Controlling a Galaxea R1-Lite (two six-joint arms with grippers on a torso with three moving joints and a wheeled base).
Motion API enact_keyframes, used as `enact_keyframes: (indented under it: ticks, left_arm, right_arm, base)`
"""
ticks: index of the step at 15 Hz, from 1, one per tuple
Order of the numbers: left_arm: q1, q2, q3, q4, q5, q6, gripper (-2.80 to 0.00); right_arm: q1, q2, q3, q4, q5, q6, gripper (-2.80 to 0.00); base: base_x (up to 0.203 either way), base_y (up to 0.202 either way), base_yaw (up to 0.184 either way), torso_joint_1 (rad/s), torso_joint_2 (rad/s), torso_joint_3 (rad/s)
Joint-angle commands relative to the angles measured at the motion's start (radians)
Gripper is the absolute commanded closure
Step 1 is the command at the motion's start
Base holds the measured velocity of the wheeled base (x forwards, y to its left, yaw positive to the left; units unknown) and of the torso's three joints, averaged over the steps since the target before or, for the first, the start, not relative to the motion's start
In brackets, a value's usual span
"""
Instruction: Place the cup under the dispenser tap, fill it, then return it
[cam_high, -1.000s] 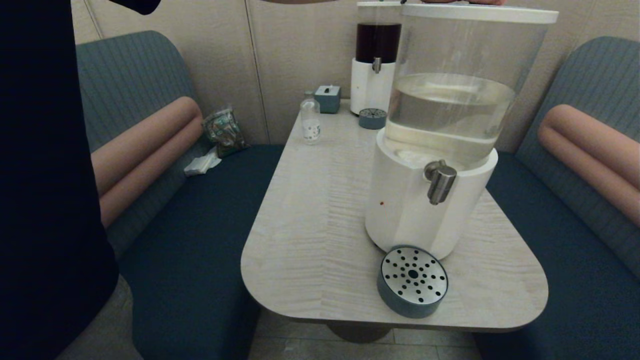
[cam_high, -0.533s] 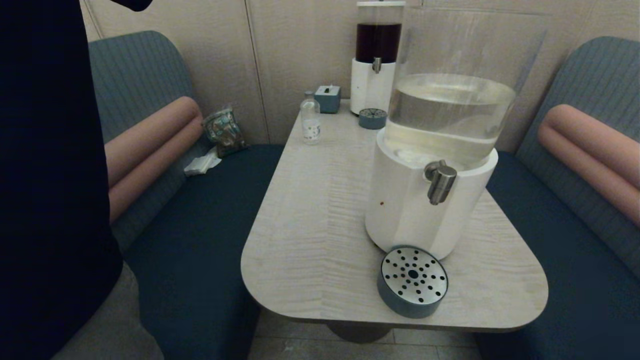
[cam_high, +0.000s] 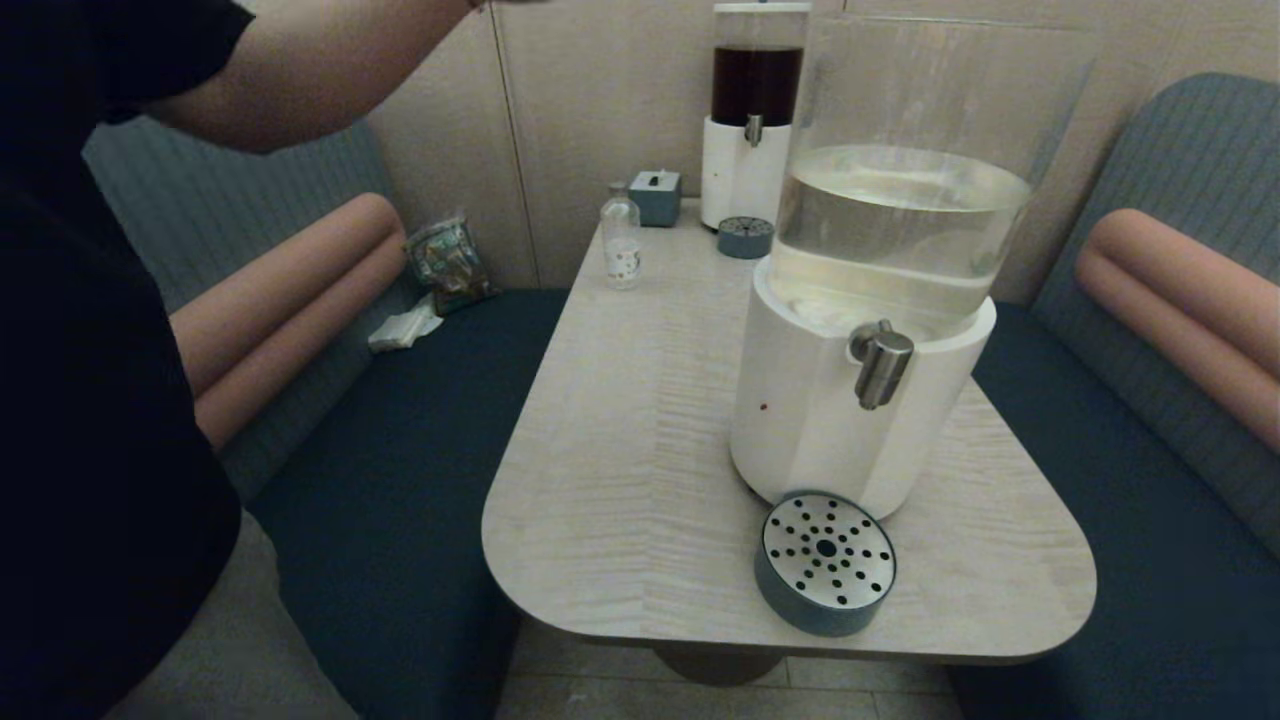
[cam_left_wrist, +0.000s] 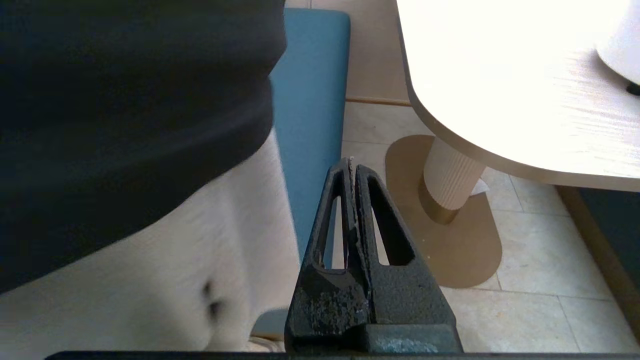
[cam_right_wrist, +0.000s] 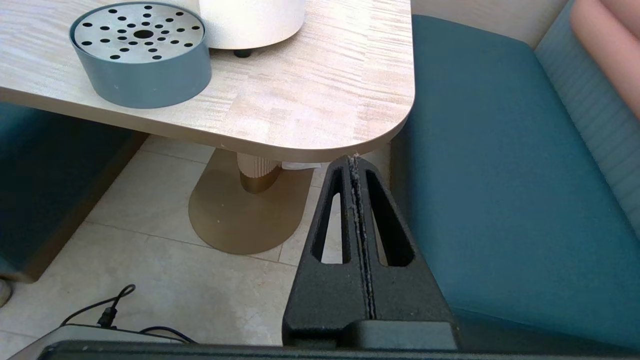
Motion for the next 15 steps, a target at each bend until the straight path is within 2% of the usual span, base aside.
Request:
enact_keyframes:
  ticks: [1,15]
  left_arm:
    - [0.000,0.001,0.000,0.000,0.001,0.000,0.00]
    - [0.000,0.001,0.000,0.000,0.001,0.000,0.00]
  right_arm:
    - [0.000,0.000,0.000,0.000,0.001,-0.001,0.00]
    - [0.000,0.000,0.000,0.000,0.001,-0.001,0.00]
  base:
    - [0.000,0.000,0.000,0.000,0.00,0.000]
    - [0.000,0.000,0.000,0.000,0.00,0.000]
